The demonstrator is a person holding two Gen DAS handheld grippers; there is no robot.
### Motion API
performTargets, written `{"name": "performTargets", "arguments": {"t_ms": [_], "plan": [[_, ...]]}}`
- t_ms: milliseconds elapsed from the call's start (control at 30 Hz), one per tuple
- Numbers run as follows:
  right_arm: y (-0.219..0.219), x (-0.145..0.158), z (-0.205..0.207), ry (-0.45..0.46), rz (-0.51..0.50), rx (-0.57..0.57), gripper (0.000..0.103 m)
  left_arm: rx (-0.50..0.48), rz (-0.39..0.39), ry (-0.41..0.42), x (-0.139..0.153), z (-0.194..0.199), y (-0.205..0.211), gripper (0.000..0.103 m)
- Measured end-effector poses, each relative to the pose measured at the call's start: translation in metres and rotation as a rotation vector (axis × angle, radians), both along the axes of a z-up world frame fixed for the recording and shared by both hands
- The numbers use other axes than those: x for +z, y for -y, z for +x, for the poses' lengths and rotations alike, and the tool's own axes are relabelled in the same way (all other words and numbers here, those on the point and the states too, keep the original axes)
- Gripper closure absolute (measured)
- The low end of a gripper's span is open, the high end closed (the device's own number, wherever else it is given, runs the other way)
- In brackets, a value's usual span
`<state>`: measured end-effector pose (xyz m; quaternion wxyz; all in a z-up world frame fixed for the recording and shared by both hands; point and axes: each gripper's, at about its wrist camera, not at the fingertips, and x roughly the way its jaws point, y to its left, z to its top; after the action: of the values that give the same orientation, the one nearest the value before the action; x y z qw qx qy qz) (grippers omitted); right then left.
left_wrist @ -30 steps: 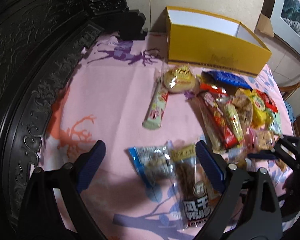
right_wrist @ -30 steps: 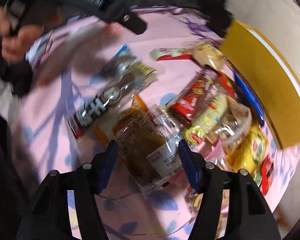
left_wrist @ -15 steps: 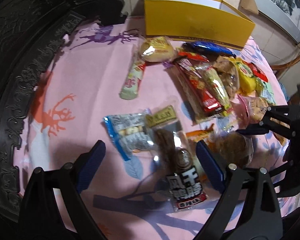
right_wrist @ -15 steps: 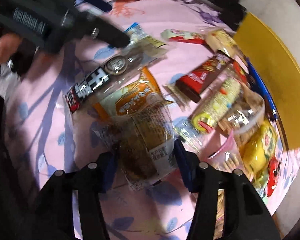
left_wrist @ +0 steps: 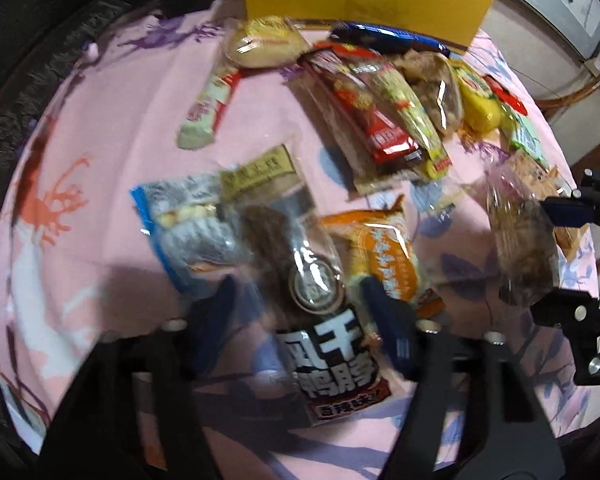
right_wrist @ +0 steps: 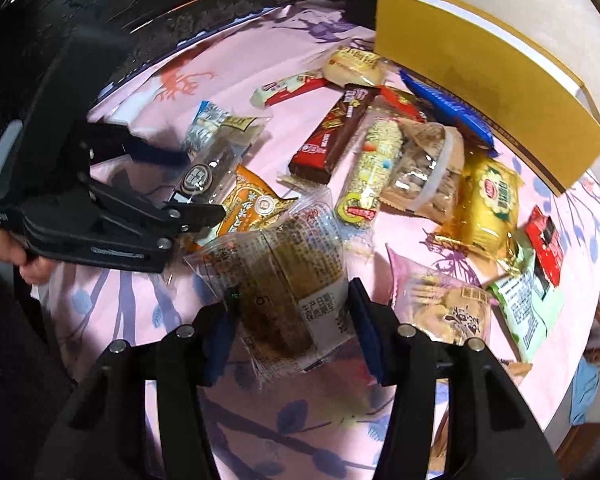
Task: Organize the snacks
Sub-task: 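Grasp the dark duck-neck snack with left tool while right tool grasps a bread bag, then lower both held snacks into the yellow box and release them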
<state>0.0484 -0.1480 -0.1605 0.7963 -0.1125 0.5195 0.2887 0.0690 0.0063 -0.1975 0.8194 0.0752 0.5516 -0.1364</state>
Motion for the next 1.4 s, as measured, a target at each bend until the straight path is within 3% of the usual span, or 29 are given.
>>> {"name": "performTargets", "arguments": {"t_ms": [167,233,300,633,867,1033,1200,1400], "plan": [[0.004,0.004,-0.006,-0.014,0.033,-0.037,0.049,-0.004,-0.001,0.019,-0.001,-0.002,0.003,0.042],[0.004,0.006,-0.006,-0.010,0.038,-0.043,0.049,-0.004,-0.007,0.023,0.001,-0.003,0.003,0.050],[0.004,0.008,-0.006,-0.007,0.044,-0.051,0.049,-0.009,-0.021,0.017,0.006,-0.003,0.002,0.066],[0.022,0.027,0.003,0.015,0.099,-0.136,0.049,-0.005,-0.041,0.074,0.036,-0.011,-0.003,0.069],[0.037,0.053,0.020,0.070,0.149,-0.205,0.049,0.006,-0.094,0.186,0.088,0.014,-0.003,0.069],[0.051,0.078,0.041,0.132,0.187,-0.258,0.049,-0.001,-0.137,0.290,0.128,0.061,0.010,0.069],[0.068,0.089,0.061,0.157,0.217,-0.316,0.049,-0.036,-0.172,0.374,0.162,0.142,0.046,0.069],[0.085,0.099,0.089,0.183,0.223,-0.366,0.049,-0.076,-0.187,0.360,0.172,0.247,0.097,0.069]]}}
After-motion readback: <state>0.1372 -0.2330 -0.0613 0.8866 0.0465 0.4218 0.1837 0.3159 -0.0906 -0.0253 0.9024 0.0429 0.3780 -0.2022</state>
